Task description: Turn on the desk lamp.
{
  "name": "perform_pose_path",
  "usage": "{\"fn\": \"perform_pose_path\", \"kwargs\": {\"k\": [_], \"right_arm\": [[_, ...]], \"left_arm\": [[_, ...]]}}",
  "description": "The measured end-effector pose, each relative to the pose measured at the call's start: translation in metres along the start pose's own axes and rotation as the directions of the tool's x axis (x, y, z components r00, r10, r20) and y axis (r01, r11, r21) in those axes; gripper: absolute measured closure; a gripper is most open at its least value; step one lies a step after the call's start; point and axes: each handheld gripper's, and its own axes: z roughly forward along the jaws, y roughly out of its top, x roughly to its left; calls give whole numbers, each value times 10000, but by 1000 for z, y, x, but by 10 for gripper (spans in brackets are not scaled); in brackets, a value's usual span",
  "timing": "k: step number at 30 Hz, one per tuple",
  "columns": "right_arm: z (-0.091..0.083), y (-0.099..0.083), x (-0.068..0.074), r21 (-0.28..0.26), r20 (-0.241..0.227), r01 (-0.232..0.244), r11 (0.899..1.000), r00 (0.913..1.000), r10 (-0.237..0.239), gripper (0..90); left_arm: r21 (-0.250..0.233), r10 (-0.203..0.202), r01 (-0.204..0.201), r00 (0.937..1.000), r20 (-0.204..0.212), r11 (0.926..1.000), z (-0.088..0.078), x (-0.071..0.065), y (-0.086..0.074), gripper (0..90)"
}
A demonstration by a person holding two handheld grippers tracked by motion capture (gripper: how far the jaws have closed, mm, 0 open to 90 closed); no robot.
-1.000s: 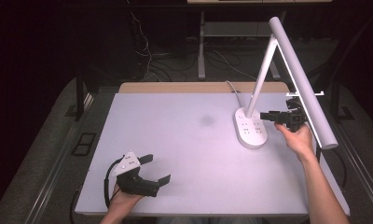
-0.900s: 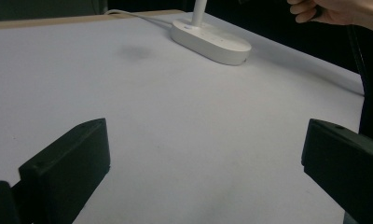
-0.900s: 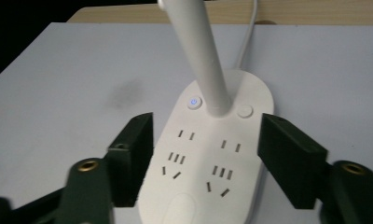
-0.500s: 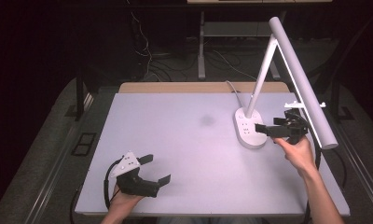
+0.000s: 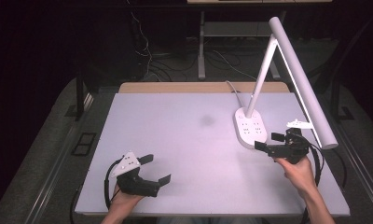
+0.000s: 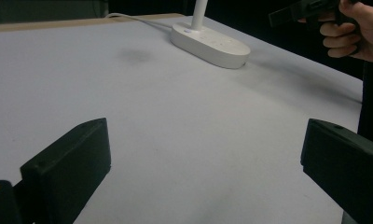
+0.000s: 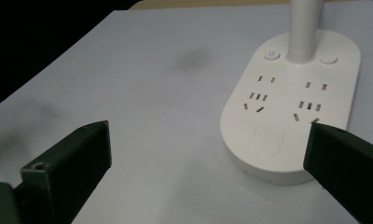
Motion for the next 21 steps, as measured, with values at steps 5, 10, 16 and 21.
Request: {"fn": "perform_pose_path", "kwargs": {"k": [5,10,16,21], "right_arm": [[-2,-16,11,90,-308,396,9992,9988,-393,3],[-2,-26,18,211,-419,673,9975,9969,-664,4],[-3,-38,27,312,-494,1038,9941,9935,-1022,4],[-6,-50,32,384,-614,1104,9931,9923,-1079,4]], "left_arm": [[25,-7,7,10000,20,10000,1,-1,0,5],[32,10,-10,10000,21,10000,1,-1,0,5],[31,10,-10,10000,26,10000,1,-1,0,5],[78,42,-42,10000,37,10000,1,-1,0,5]]}}
